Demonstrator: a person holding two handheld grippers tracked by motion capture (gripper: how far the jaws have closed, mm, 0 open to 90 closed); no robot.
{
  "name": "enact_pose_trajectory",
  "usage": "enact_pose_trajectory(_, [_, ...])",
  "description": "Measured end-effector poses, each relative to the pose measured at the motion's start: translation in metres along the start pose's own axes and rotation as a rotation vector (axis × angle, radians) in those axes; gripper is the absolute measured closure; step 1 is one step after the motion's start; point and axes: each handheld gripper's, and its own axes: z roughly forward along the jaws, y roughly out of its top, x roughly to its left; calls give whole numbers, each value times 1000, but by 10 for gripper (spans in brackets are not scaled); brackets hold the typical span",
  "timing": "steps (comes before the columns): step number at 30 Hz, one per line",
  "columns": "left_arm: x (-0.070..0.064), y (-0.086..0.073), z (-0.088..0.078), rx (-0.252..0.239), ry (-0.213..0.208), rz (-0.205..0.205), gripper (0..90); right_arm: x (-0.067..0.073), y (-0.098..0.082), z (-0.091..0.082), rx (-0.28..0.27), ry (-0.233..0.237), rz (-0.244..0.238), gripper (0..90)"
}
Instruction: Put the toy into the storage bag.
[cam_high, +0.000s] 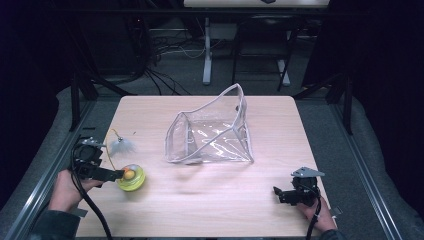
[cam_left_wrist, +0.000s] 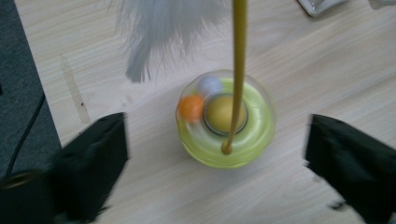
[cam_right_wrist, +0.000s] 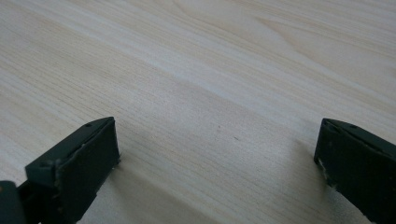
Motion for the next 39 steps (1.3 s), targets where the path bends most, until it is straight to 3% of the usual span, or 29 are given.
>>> enact_pose_trajectory(7, [-2,10,-13,-3,30,-7,371,0,0,0,0,-1,-1,0])
enact_pose_trajectory(12, [-3,14,-17,3,24,-3,495,0,0,0,-5,-1,-1,0])
enact_pose_trajectory(20, [0,18,-16,63,26,12,621,0,0,0,-1,-2,-4,0])
enact_pose_trajectory(28, [0,21,-13,64,16,-9,638,0,0,0,-4,-1,-1,0])
enact_pose_trajectory(39, [-2,21,-14,63,7,2,800,0,0,0,-5,-1,-1,0])
